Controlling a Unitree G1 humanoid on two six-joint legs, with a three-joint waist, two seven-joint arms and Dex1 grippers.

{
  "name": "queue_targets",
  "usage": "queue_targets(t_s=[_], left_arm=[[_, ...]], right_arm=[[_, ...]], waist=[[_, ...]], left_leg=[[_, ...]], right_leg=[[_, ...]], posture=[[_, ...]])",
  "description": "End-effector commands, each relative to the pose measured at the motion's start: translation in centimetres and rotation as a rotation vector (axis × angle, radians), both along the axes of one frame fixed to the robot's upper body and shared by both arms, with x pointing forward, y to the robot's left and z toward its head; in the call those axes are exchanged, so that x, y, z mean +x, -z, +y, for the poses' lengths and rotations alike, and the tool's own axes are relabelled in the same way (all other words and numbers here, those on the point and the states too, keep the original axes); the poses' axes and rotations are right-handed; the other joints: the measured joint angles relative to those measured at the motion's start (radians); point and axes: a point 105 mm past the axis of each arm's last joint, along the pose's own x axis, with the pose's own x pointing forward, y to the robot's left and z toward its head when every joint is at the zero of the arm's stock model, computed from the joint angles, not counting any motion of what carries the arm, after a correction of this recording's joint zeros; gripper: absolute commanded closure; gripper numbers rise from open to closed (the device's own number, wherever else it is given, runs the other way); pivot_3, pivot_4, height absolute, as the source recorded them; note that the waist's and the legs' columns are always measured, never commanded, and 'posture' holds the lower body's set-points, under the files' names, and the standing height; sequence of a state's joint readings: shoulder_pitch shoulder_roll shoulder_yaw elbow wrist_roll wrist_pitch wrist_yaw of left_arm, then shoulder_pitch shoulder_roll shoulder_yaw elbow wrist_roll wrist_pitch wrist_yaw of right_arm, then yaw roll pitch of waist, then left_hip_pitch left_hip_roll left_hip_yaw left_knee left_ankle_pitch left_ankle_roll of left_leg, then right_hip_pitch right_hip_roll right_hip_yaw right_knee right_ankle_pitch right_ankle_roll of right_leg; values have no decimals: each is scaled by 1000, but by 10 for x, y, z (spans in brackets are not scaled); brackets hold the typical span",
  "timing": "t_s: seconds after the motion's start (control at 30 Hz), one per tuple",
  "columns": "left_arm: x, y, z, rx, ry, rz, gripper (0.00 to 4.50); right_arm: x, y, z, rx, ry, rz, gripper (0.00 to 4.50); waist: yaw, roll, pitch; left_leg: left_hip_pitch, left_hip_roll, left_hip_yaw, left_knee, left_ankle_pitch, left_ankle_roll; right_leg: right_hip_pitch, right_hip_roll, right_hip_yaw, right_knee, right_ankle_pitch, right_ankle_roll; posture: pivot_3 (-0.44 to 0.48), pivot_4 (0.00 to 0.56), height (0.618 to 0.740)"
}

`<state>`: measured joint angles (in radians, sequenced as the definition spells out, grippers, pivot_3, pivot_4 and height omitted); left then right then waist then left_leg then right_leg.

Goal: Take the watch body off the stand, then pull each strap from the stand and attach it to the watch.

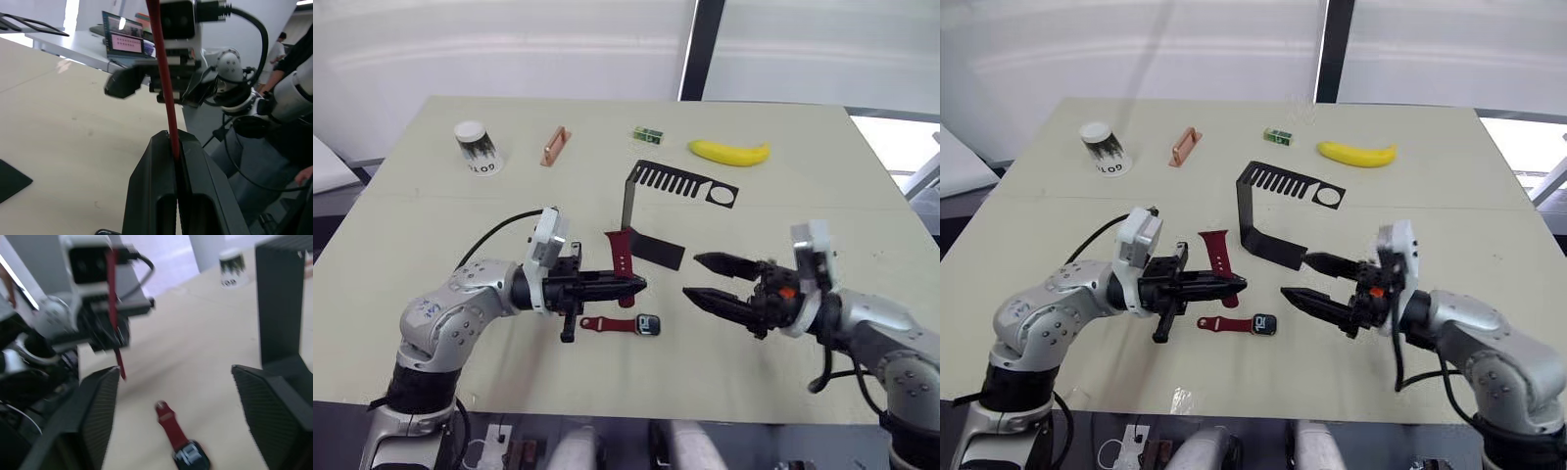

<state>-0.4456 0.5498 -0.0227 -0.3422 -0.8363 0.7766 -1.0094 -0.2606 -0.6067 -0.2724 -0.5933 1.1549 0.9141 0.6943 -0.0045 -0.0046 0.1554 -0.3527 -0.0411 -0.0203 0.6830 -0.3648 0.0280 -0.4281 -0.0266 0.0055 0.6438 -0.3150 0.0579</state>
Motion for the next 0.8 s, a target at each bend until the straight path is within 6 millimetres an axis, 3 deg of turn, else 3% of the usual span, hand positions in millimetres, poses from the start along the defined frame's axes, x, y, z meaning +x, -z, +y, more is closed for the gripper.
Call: queue_targets(t_s=[0.03,0.53,0.63,0.67,0.8], left_arm=[[1,-3,-6,-16,38,-19,4500],[14,-7,-25,-66,40,-30,4500],[15,-8,-26,-74,38,-24,4500],[15,-10,-27,-79,38,-20,4500],[14,-13,-30,-95,44,-10,4500]], right_arm=[[-3,-19,11,96,-56,34,38],[12,-20,46,165,-4,116,38],[11,-20,48,167,-2,100,846],[11,-20,49,169,3,92,1346],[10,-20,51,185,6,79,1346]], waist=[[3,0,0],[3,0,0],[3,0,0],[3,0,0],[3,0,0]], left_leg=[[0,0,0,0,0,0],[-2,0,0,0,0,1],[-2,0,0,0,0,1],[-2,0,0,0,0,1],[-2,0,0,0,0,1]], right_leg=[[0,0,0,0,0,0],[-1,-1,0,-1,0,0],[-1,-1,0,-1,0,0],[-1,-1,0,-1,0,0],[-1,-1,0,-1,0,0]], posture=[[0,150,740],[0,150,740],[0,150,740],[0,150,740],[0,150,740]])
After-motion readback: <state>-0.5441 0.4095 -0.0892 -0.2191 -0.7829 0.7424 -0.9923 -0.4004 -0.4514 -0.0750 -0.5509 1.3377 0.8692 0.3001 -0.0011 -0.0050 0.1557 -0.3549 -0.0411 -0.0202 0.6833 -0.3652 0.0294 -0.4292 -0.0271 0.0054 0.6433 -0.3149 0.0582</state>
